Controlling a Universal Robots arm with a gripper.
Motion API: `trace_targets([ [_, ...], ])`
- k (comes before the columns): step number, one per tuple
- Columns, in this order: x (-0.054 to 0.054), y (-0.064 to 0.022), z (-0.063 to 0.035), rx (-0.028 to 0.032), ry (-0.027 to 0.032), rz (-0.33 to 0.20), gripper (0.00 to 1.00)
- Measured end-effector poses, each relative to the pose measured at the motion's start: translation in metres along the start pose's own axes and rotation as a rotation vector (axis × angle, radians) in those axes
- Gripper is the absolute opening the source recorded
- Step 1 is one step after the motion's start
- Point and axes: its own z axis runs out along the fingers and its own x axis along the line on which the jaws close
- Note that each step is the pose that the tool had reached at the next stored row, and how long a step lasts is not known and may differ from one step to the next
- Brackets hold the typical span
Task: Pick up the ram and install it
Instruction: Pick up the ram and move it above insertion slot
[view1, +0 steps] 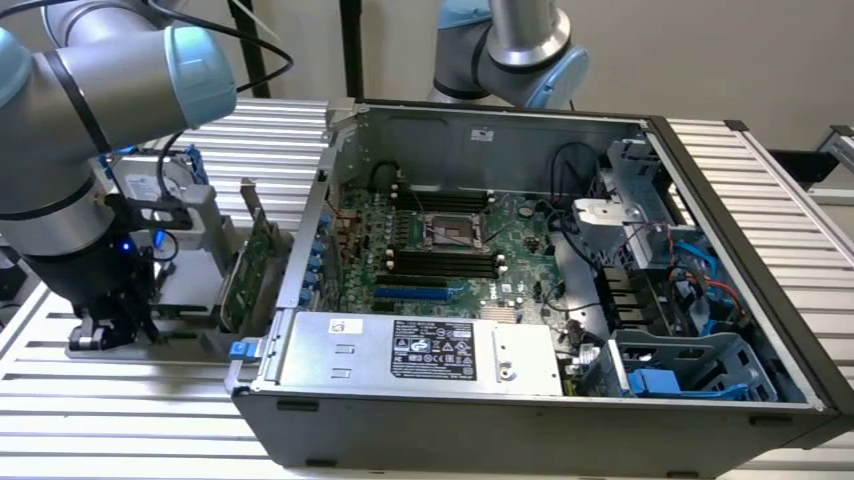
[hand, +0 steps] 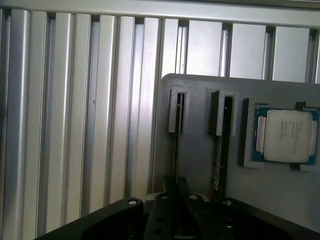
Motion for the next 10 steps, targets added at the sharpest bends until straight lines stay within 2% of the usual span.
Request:
trace_targets([
  [10, 0.0008, 0.0, 0.0, -0.0001, -0.0018, 0.052, 0.0],
])
